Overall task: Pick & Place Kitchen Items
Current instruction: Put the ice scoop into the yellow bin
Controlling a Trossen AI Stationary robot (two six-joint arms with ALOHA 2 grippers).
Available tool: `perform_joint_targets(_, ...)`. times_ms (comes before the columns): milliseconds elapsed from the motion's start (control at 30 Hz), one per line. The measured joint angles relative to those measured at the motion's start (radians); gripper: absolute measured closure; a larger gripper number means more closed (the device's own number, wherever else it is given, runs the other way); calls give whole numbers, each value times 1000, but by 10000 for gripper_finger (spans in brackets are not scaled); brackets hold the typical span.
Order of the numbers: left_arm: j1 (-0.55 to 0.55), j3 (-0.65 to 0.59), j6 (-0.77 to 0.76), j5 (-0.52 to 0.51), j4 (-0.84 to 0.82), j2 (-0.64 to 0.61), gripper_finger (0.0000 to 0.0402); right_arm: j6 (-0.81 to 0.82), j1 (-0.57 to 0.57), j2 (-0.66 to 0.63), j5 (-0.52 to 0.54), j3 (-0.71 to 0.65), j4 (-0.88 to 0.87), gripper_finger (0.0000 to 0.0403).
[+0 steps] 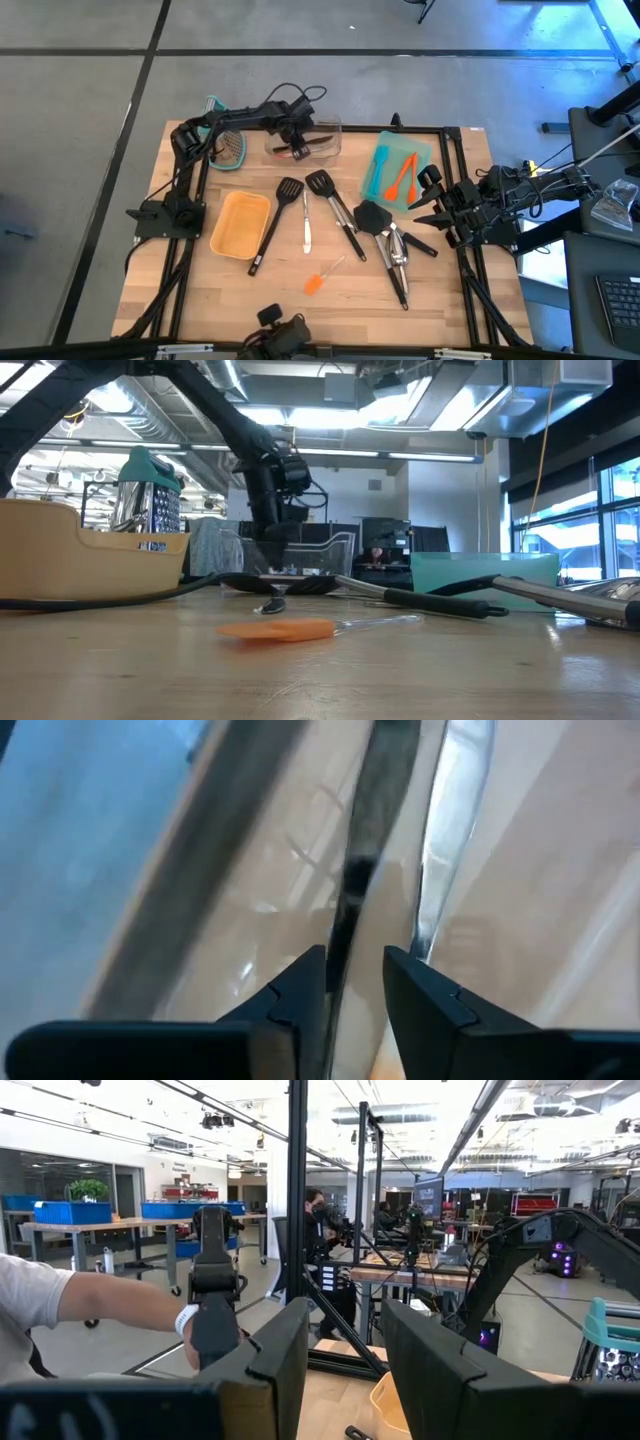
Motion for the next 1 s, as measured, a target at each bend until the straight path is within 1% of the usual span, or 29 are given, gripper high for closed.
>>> perform_joint_targets(367, -56, 184, -4, 20, -197, -4, 301, 0, 0, 0, 0, 0, -1, 268)
perform_joint_targets(533, -109, 254, 16, -23, -315, -5, 301, 0, 0, 0, 0, 0, -6, 268)
perform_joint_targets(733, -166, 308, 19, -42, -407, -7, 298, 0, 0, 0, 0, 0, -6, 268)
perform_joint_targets(1000, -240, 349, 4, -50, -493, -7, 299, 0, 0, 0, 0, 0, -6, 268)
